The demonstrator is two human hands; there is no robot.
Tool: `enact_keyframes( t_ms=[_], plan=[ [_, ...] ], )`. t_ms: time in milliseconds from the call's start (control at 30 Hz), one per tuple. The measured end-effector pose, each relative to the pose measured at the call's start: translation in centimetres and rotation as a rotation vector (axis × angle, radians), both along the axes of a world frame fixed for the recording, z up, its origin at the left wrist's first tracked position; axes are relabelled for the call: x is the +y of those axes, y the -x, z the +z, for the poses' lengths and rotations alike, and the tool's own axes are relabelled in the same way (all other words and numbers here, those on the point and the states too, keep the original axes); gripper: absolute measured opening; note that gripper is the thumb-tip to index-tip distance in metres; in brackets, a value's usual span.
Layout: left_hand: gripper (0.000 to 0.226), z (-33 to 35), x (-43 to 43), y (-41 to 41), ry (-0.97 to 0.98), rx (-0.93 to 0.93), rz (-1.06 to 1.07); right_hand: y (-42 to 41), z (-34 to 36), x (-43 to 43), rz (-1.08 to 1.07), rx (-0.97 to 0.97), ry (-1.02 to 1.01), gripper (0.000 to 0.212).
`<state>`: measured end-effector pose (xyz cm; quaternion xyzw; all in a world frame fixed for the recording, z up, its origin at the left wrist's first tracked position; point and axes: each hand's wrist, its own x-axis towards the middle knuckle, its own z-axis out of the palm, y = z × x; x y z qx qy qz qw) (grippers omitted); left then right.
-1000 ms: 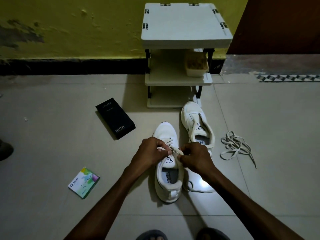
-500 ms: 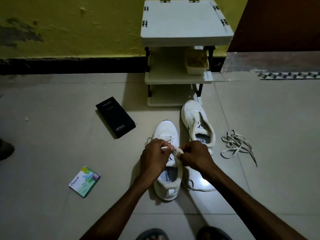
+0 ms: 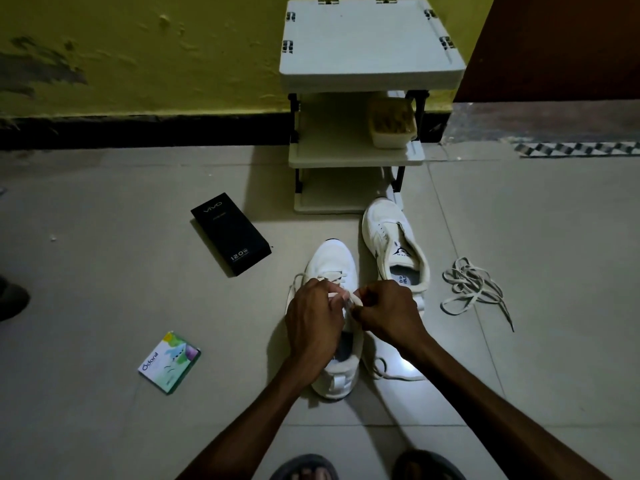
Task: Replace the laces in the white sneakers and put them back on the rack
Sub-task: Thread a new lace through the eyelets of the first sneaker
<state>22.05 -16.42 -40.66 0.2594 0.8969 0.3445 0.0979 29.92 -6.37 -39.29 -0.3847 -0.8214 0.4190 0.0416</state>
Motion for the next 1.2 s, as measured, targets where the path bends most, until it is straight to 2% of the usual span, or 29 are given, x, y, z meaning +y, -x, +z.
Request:
enact_keyframes(
  t_ms=[167,267,367,567,700,867,967,1100,1200],
  plan=[
    [0.008,0.2,-0.2,0.0,-0.117,-0.010,-0.014,0.0,-0.8,0.2,-0.003,0.023,0.021,0.010],
    [0.011,0.3,-0.5,0.5,-0.104,-0.016,-0.079,-0.1,-0.8,0.1,0.009,0.024,-0.013,0.007],
    [0.005,0.4,-0.6,1.0,-0.069,-0.041,-0.098,0.1,-0.8,0.1,0.016,0.023,-0.029,0.014],
    [0.022,0.7,-0.3,1.5,-0.065,-0.110,-0.132,0.0,-0.9,0.2,0.054,0.048,-0.036,0.010],
    [0.034,0.9,-0.4,1.2,-0.066,-0.062,-0.244,0.0,-1.0,0.0,0.085,0.065,-0.083,0.009],
    [0.035,1.2,-0.5,0.9,-0.042,0.006,-0.283,0.0,-0.9,-0.5,0.109,0.087,-0.196,0.010],
    [0.038,1.5,-0.4,0.8,0.003,0.041,-0.320,-0.2,-1.1,-0.4,0.133,0.118,-0.176,0.014],
    [0.039,1.8,-0.1,1.1,0.011,0.029,-0.319,-0.2,-1.1,0.0,0.203,0.052,-0.138,0.024],
    [0.049,1.6,-0.2,2.0,-0.012,-0.044,-0.239,-0.2,-1.1,0.2,0.208,0.056,-0.061,0.016]
  ],
)
